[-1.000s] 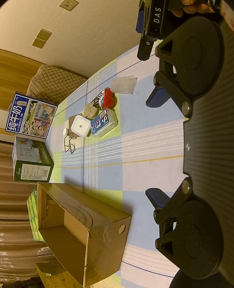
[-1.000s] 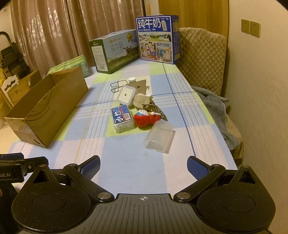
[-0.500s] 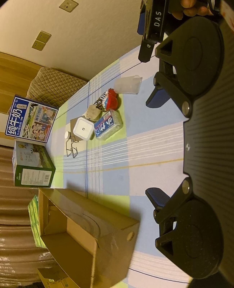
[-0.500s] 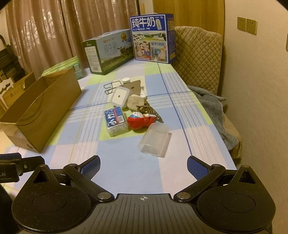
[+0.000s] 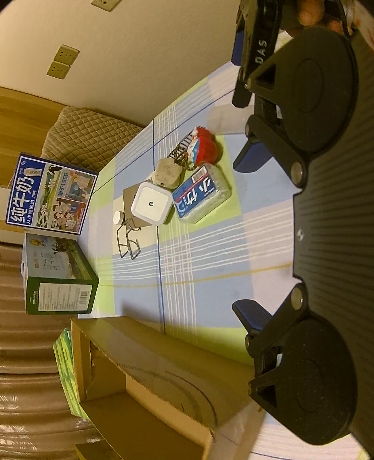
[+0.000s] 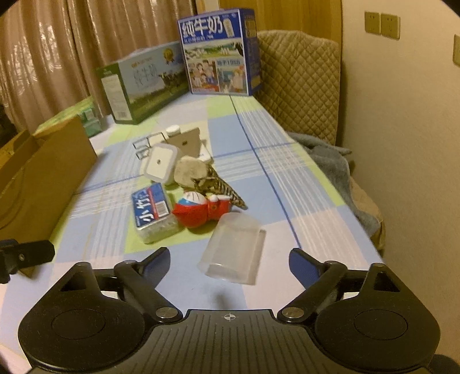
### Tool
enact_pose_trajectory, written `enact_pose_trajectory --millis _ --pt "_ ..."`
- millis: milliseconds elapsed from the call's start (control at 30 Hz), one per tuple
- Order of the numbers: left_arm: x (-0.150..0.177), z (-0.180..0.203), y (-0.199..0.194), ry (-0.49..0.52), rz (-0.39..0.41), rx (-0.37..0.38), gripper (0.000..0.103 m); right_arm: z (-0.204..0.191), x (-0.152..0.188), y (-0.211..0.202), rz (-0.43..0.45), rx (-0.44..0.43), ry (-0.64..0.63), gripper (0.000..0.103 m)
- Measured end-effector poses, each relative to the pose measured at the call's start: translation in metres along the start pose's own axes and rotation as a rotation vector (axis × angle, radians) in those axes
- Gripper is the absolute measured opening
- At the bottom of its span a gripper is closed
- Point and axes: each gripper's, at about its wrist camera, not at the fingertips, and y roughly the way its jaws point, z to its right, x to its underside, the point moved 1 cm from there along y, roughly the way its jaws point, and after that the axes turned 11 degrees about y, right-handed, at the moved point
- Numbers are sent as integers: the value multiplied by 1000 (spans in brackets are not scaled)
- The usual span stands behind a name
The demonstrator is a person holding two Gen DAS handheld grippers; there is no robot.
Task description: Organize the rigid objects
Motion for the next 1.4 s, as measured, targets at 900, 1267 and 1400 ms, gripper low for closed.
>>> enact_pose_trajectory --millis 900,1267,1400 --pt "7 -11 56 -20 -30 63 93 11 -10 68 -28 87 39 47" --pt "8 -24 52 -41 -12 89 93 -7 -14 81 -59 -64 -55 47" --pt "10 -30 52 -33 -10 89 93 -27 -2 81 -116 -200 -132 47"
